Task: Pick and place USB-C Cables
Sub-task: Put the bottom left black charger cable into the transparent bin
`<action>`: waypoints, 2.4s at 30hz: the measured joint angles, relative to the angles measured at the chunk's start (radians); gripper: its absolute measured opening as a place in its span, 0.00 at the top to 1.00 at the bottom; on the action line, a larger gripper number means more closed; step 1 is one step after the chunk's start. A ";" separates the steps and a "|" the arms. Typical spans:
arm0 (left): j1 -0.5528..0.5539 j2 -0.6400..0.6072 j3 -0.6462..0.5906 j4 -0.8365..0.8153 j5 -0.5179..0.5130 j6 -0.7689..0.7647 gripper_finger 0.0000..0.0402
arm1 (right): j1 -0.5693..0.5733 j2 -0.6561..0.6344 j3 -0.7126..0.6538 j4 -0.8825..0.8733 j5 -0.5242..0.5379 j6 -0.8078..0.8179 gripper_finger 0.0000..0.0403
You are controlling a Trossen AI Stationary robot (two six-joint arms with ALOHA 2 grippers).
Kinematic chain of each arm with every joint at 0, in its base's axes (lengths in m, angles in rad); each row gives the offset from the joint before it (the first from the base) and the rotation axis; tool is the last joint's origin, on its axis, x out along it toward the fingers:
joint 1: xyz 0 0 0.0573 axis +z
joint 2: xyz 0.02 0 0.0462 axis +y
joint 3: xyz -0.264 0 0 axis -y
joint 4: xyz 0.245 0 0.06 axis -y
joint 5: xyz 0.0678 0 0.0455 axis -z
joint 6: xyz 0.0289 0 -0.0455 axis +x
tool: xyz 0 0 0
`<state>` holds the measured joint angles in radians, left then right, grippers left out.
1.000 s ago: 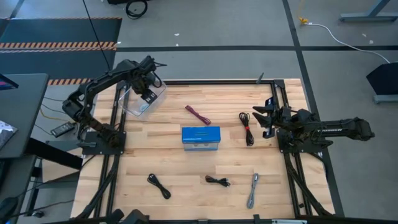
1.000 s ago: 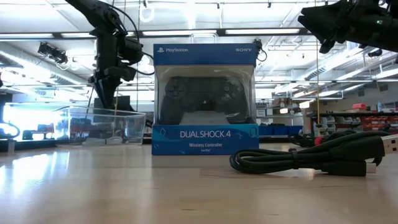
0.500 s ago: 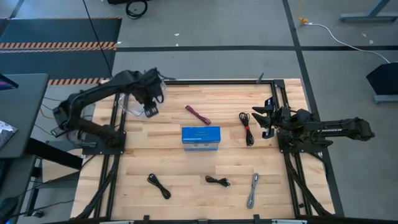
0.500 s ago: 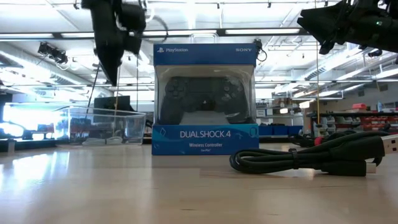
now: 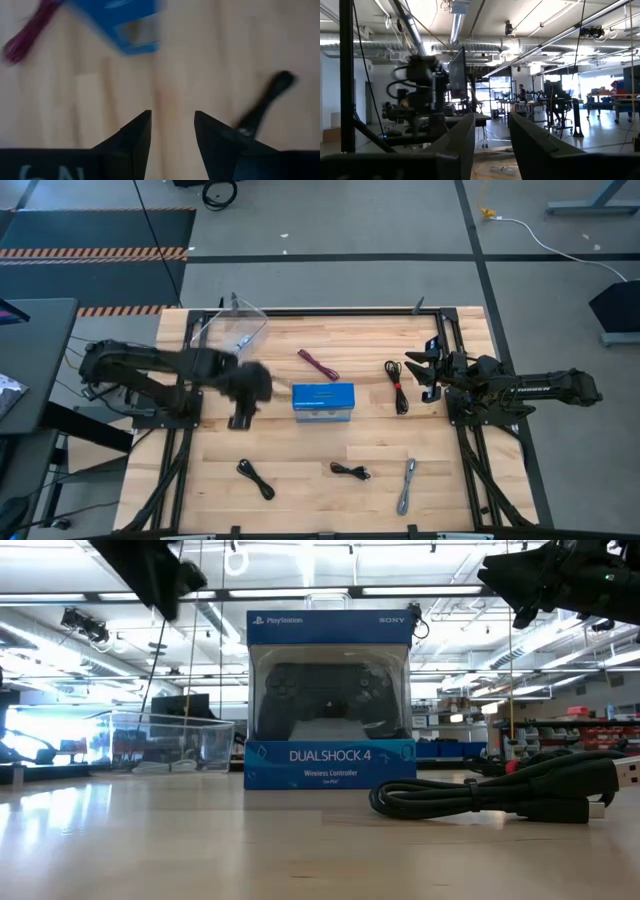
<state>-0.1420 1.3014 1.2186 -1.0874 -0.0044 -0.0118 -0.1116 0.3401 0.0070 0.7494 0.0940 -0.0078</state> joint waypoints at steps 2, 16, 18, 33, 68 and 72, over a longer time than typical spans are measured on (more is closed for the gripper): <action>-0.075 0.000 0.000 0.014 -0.008 -0.045 0.61 | 0.000 0.000 0.000 -0.001 0.000 0.008 0.68; -0.457 0.126 -0.001 0.090 -0.102 -0.168 0.61 | 0.000 0.000 0.000 -0.005 -0.001 0.049 0.68; -0.479 0.162 -0.001 0.090 -0.103 -0.167 0.61 | 0.000 0.000 0.000 -0.005 -0.001 0.064 0.68; -0.525 0.407 0.000 0.200 -0.025 -0.133 0.61 | 0.000 0.000 0.000 -0.025 -0.011 0.149 0.68; -0.544 0.431 -0.233 0.465 -0.053 -0.114 0.85 | 0.001 0.000 0.000 -0.072 -0.037 0.200 0.68; -0.510 0.393 -0.233 0.457 -0.055 -0.155 0.87 | 0.001 0.000 0.000 -0.072 -0.042 0.200 0.68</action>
<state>-0.6523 1.6941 0.9855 -0.6304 -0.0593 -0.1671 -0.1106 0.3401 0.0067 0.6775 0.0517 0.1921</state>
